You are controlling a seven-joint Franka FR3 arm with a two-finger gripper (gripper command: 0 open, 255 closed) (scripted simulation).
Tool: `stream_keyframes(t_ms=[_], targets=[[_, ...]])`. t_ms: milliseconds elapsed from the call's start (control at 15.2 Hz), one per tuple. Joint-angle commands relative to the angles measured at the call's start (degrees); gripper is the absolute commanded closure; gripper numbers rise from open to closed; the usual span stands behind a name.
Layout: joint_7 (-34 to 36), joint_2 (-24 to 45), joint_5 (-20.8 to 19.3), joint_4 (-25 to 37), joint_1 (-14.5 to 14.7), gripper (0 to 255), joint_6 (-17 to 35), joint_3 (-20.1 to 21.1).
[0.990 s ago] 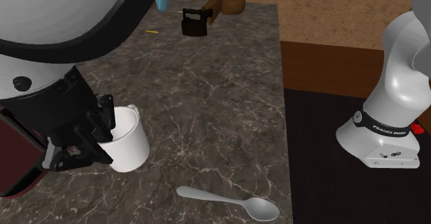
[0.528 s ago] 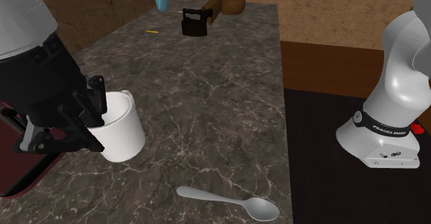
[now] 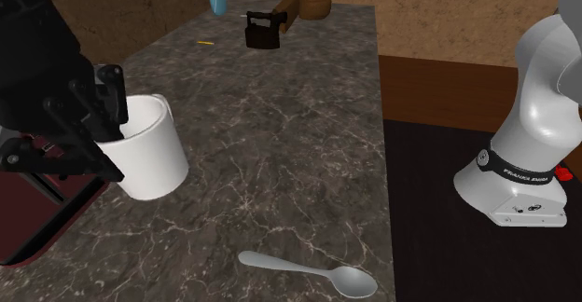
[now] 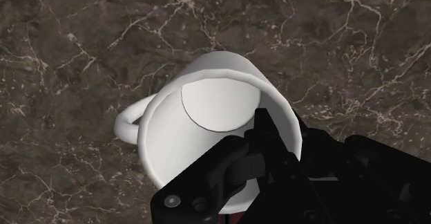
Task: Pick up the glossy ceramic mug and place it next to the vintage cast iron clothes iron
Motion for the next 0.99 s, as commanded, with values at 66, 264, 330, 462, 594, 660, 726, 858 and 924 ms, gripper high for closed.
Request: stream_keyframes(t_ms=[66,264,330,462,594,660,726,858,924], targets=[[-0.2,0.5,-0.1,3.1,0.4,255,-2.6,0.0],[-0.3,1.1,-0.2,6.4,0.8,255,-5.3,0.0],[-0.4,1.4,-0.2,7.7,1.0,255,-6.2,-0.1],[-0.5,2.0,-0.4,10.3,1.3,255,-8.2,-0.1],[-0.7,2.9,-0.6,13.3,1.8,255,-10.3,-0.2],[-0.8,3.4,-0.7,15.0,2.1,255,-11.5,-0.2],[-0.8,4.0,-0.8,16.8,2.4,255,-12.7,-0.3],[-1.0,5.3,-1.1,20.6,3.0,255,-15.1,-0.4],[-1.8,2.4,-0.5,15.6,1.2,255,-13.1,-0.3]])
